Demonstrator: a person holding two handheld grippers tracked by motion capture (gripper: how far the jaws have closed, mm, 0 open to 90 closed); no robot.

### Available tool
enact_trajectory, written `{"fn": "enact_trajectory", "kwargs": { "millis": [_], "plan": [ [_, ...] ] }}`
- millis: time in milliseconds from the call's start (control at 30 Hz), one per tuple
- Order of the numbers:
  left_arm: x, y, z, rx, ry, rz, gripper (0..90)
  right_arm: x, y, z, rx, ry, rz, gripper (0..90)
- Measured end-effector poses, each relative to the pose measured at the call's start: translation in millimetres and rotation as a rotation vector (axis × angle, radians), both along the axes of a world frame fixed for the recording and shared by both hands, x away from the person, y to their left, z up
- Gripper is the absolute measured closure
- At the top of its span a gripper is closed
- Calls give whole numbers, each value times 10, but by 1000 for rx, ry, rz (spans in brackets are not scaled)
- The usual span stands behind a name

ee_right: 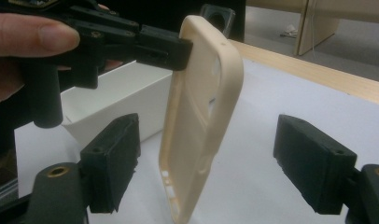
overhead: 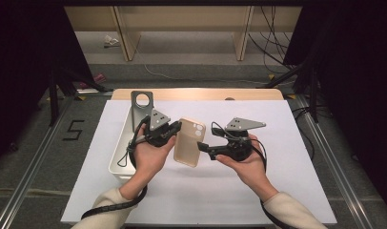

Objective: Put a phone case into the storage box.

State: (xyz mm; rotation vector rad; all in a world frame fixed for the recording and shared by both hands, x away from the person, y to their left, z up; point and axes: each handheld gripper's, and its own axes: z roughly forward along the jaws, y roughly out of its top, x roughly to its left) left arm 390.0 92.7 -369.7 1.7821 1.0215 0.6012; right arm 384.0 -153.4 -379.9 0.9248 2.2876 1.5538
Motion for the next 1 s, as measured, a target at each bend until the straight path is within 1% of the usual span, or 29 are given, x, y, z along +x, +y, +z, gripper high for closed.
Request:
{"fn": "enact_trajectory", "kwargs": {
  "millis": [100, 133, 200, 300, 500, 700, 833, 1000],
  "plan": [
    [5, 26, 20, -2, -7, 5, 869, -3, -44, -12, -1, -3, -3, 215],
    [4, 31, 29, -7, -9, 11, 869, -8, -65, -13, -7, -3, -1, 216],
    [5, 52, 50, -13, -16, 15, 869, -19, -118, -16, -6, -7, 2, 216],
    [8, 89, 80, -19, -21, 22, 869, -29, -196, -7, -2, -18, -5, 216],
    [11, 151, 134, -31, -31, 39, 869, -41, -345, -1, -12, -40, -25, 213],
    [8, 191, 176, -44, -38, 46, 869, -68, -470, -33, -29, -41, -42, 212],
    [8, 209, 199, -46, -45, 50, 869, -85, -547, -41, -30, -44, -55, 212],
    [8, 234, 222, -51, -47, 60, 869, -111, -642, -52, -43, -51, -67, 212]
  ]
}}
